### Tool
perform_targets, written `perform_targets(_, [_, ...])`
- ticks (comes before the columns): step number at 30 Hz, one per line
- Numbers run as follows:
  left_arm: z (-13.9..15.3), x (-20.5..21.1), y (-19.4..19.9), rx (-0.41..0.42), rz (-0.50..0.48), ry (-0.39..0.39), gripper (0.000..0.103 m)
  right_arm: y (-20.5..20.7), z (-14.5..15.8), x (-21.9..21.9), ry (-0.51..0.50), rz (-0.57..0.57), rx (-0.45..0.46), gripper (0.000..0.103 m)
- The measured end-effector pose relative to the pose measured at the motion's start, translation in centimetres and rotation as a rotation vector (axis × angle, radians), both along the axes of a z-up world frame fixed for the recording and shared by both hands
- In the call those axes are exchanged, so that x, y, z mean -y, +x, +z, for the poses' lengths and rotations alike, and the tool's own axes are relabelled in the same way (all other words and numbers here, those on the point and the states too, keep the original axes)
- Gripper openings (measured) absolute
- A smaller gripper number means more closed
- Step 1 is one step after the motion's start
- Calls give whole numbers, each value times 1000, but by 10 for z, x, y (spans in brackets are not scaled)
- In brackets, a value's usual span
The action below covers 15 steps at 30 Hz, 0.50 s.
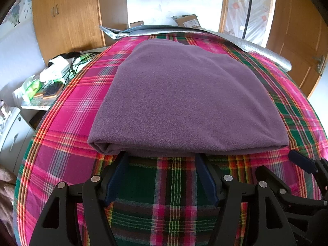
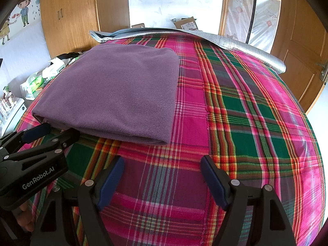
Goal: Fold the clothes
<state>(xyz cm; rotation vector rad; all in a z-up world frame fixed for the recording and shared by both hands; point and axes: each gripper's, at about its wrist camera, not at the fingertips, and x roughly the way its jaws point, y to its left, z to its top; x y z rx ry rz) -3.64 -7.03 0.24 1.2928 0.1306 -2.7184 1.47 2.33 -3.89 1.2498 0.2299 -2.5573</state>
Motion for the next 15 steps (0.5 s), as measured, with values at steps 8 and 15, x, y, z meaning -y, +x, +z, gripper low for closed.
perform_targets(8, [0, 2, -1, 0, -1, 1, 69, 0, 0, 0, 0, 0, 0, 77])
perform_targets(15, [0, 1, -1, 0, -1, 0, 69, 0, 0, 0, 0, 0, 0, 77])
